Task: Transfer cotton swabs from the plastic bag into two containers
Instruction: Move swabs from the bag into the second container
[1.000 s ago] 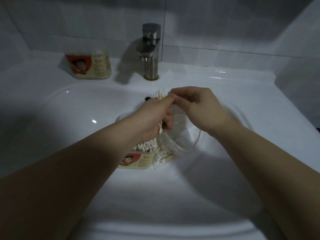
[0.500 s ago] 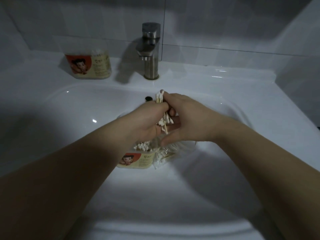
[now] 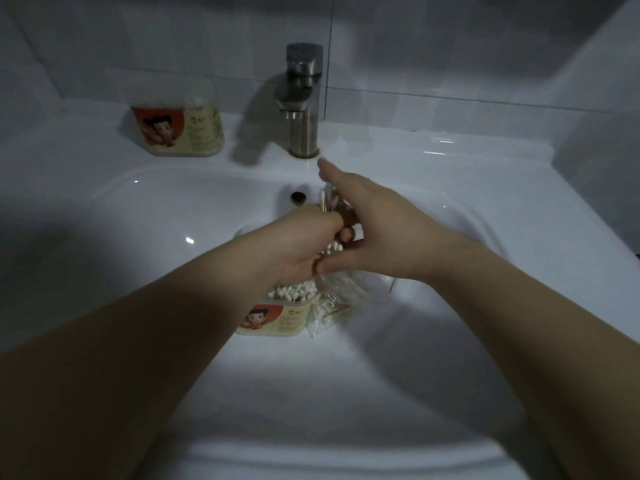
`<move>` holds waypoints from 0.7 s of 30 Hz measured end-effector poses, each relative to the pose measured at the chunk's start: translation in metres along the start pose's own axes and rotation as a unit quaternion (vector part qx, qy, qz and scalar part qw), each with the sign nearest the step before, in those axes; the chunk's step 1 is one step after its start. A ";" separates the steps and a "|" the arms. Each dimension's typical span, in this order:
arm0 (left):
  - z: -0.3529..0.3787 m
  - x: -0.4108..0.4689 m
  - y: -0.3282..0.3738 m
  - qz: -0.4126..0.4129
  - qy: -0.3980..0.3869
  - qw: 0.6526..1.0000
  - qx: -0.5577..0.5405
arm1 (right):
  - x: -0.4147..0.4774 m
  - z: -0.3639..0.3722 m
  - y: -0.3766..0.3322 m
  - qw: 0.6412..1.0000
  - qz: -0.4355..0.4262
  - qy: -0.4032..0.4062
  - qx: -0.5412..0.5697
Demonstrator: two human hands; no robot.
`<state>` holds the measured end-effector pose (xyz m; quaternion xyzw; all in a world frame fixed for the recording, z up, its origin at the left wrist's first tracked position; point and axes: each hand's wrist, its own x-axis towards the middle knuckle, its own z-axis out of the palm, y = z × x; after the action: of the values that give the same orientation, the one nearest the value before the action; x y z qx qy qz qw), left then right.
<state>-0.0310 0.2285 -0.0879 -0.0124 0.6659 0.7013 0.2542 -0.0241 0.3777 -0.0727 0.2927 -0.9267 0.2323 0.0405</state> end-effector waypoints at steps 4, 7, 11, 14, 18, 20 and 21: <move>0.001 0.000 0.000 0.000 0.004 1.000 -0.019 | 0.003 0.000 -0.004 0.998 -0.012 0.024 -0.064; 0.000 0.000 -0.001 0.009 0.021 1.000 -0.014 | -0.001 -0.001 -0.007 1.000 0.006 0.017 -0.022; -0.002 0.003 0.002 -0.006 0.091 0.994 -0.067 | -0.004 -0.007 -0.005 0.996 0.041 0.078 0.021; -0.009 0.006 0.005 -0.008 0.130 0.987 -0.091 | -0.005 -0.015 0.001 0.993 0.062 0.081 -0.059; -0.012 0.007 0.005 -0.001 0.132 0.987 -0.091 | -0.009 -0.008 0.006 0.975 0.125 -0.135 -0.125; -0.011 0.008 0.004 0.003 0.127 0.988 -0.083 | -0.009 0.002 0.005 0.966 0.125 -0.189 -0.128; -0.011 0.008 0.003 0.004 0.123 0.989 -0.081 | -0.008 0.007 0.005 0.965 0.113 -0.200 -0.130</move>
<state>-0.0429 0.2212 -0.0888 -0.1169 0.6329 0.7471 0.1659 -0.0202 0.3824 -0.0832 0.2185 -0.9652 0.0498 -0.1345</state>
